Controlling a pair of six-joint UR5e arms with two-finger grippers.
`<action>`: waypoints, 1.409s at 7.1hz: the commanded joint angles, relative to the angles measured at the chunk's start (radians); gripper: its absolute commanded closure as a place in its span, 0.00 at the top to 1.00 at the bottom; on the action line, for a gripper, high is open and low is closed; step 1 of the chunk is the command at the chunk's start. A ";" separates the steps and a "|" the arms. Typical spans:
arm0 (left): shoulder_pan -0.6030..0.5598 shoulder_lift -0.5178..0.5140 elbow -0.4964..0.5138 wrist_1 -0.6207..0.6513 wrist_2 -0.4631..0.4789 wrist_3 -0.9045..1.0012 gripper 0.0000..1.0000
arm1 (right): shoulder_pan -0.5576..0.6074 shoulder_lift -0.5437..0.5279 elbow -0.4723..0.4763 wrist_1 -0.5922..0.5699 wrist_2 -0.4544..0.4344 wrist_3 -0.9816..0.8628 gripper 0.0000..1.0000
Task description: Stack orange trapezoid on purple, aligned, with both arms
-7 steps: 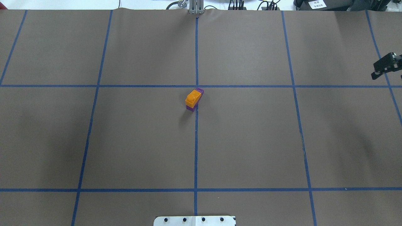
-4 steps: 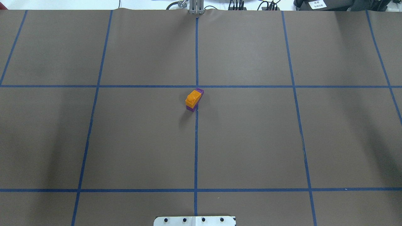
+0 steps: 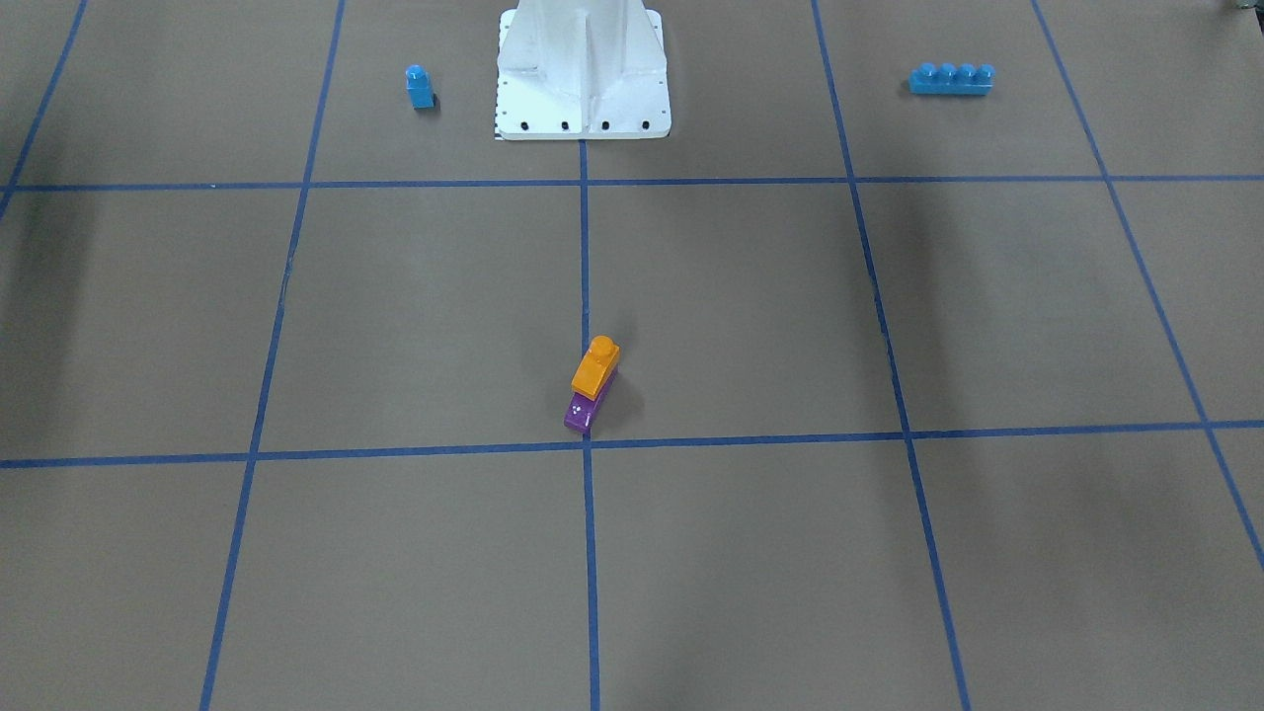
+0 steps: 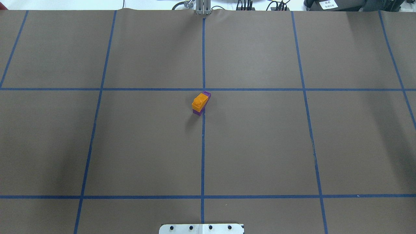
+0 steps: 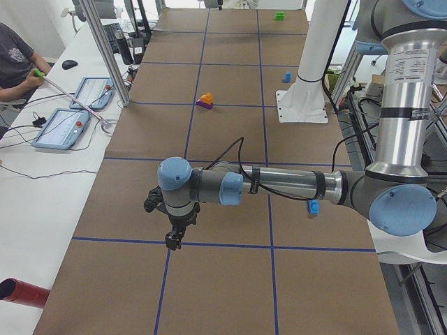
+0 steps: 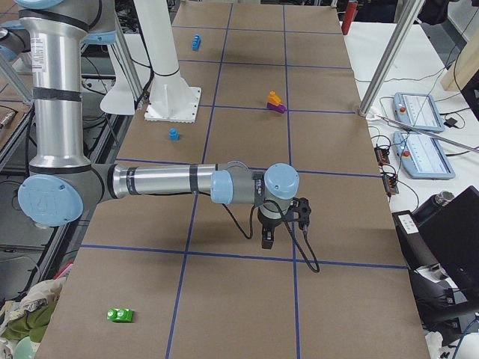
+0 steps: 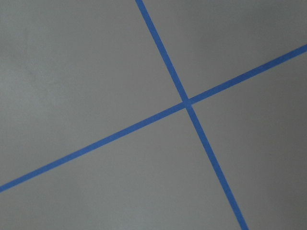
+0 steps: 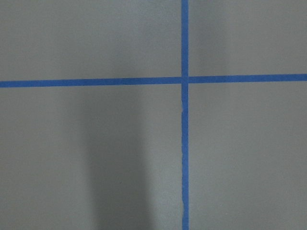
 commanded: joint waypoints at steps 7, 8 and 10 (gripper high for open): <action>0.001 0.014 -0.027 0.060 0.000 -0.002 1.00 | 0.041 0.007 0.008 0.003 -0.005 -0.018 1.00; 0.001 0.014 -0.027 0.062 0.000 -0.002 1.00 | 0.041 0.006 0.008 0.003 -0.005 -0.018 1.00; 0.001 0.016 -0.024 0.062 -0.002 -0.001 1.00 | 0.041 0.007 0.008 0.003 -0.006 -0.014 1.00</action>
